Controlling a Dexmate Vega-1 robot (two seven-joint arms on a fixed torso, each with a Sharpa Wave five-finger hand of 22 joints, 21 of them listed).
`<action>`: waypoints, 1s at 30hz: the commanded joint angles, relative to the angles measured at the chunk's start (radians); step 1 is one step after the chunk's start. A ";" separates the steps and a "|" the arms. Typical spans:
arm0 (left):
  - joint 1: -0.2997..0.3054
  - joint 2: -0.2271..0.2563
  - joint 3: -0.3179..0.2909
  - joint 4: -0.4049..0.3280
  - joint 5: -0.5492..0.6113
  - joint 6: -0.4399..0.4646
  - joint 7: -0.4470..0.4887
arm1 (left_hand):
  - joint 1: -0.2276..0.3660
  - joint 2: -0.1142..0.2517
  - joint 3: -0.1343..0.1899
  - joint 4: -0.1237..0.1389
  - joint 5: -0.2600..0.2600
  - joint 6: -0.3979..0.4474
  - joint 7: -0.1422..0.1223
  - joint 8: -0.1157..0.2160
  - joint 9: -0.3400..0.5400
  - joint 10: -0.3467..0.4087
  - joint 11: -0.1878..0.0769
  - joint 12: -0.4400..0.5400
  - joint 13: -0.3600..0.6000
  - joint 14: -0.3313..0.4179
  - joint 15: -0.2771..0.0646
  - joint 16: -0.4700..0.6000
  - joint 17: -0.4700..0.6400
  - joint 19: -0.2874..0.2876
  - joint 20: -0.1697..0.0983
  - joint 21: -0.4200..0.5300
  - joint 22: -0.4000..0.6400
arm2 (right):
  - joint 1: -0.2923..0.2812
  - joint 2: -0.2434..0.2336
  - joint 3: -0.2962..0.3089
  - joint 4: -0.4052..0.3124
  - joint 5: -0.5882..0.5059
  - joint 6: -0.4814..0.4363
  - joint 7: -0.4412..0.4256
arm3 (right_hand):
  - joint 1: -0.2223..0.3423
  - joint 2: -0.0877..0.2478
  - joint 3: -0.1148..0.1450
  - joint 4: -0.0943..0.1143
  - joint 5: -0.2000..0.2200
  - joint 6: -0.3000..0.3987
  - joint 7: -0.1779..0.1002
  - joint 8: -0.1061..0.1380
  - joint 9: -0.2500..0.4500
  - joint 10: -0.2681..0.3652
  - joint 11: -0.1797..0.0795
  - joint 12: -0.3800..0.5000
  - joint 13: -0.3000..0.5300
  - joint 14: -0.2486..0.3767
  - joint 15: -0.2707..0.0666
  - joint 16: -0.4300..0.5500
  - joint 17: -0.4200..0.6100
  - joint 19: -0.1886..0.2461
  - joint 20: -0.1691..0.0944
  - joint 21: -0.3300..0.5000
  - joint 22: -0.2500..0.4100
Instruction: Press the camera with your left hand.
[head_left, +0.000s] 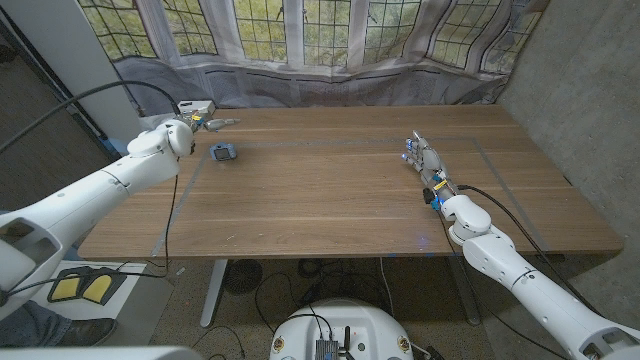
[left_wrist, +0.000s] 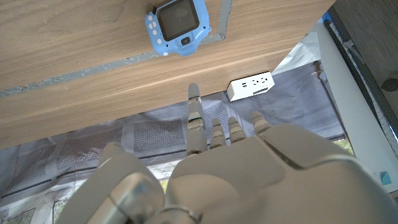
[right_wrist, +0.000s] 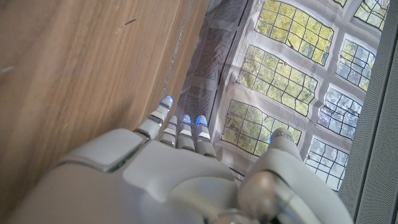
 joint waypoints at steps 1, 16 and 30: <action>-0.047 -0.029 0.039 0.056 0.029 -0.031 -0.056 | -0.005 -0.002 -0.008 0.000 0.007 0.010 0.000 0.002 0.003 0.006 -0.004 0.001 0.000 -0.005 0.002 0.001 0.002 -0.009 0.007 0.004 0.003 | -0.011 -0.005 0.006 -0.014 -0.001 -0.001 -0.010 | -0.009 -0.002 0.003 -0.004 0.005 0.013 0.000 0.007 0.004 0.003 0.008 -0.003 0.005 -0.002 0.007 -0.002 0.005 0.001 0.006 -0.002 0.004; -0.077 -0.068 0.066 0.128 0.037 -0.064 -0.073 | -0.009 -0.008 -0.016 0.001 0.010 0.002 -0.012 -0.008 0.003 -0.002 -0.006 0.000 0.000 -0.007 0.001 0.003 0.002 -0.015 0.007 0.006 0.003 | -0.008 -0.006 0.006 -0.015 -0.002 -0.003 -0.009 | -0.010 -0.002 0.003 -0.004 0.005 0.016 -0.001 0.007 0.004 0.003 0.009 -0.003 0.005 -0.002 0.008 -0.003 0.005 0.000 0.007 -0.003 0.004; -0.103 -0.090 0.090 0.168 0.051 -0.079 -0.083 | -0.010 -0.012 -0.022 0.002 0.013 0.009 -0.033 -0.012 0.003 0.001 -0.013 0.004 0.000 0.002 0.000 0.009 0.002 -0.019 0.007 0.009 0.003 | 0.003 0.005 0.005 0.005 0.003 0.003 -0.002 | -0.010 -0.001 0.003 -0.004 0.005 0.020 -0.001 0.007 0.004 0.003 0.008 -0.003 0.005 -0.001 0.008 -0.003 0.005 0.000 0.008 -0.003 0.004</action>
